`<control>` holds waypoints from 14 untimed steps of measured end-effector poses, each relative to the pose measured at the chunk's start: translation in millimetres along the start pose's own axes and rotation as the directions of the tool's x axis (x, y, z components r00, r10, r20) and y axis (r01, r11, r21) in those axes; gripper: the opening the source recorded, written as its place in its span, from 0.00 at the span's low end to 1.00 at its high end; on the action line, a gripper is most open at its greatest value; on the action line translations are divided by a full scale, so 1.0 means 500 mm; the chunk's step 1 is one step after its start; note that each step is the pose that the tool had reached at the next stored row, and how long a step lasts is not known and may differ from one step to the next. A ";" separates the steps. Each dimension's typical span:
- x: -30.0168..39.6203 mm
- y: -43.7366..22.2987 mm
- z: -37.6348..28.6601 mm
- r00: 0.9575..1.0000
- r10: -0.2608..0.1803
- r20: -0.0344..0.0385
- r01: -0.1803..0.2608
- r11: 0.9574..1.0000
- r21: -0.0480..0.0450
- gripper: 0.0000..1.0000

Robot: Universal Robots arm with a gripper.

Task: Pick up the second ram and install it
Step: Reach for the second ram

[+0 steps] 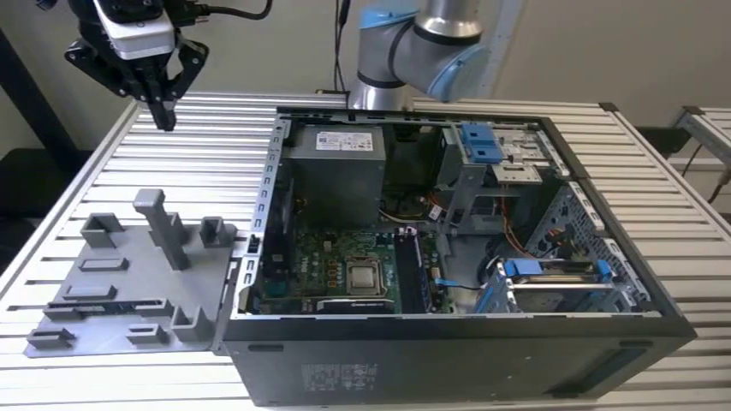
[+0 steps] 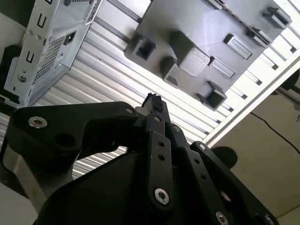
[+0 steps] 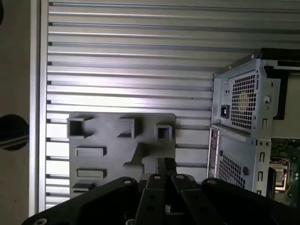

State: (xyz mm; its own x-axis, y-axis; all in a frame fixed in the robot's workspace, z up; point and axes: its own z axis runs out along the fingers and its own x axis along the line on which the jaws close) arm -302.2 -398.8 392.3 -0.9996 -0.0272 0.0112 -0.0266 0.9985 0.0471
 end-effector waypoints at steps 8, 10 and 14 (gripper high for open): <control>0.054 0.001 0.001 1.000 -0.011 0.000 0.011 1.000 0.000 0.11; 0.067 0.002 0.001 1.000 -0.013 -0.001 0.013 1.000 0.000 0.11; 0.093 0.002 0.001 1.000 -0.018 -0.001 0.018 1.000 0.000 0.11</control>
State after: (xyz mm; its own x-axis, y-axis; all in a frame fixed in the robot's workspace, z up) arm -348.8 -398.8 392.1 -0.9989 -0.0455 0.0111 -0.0449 0.9979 0.0471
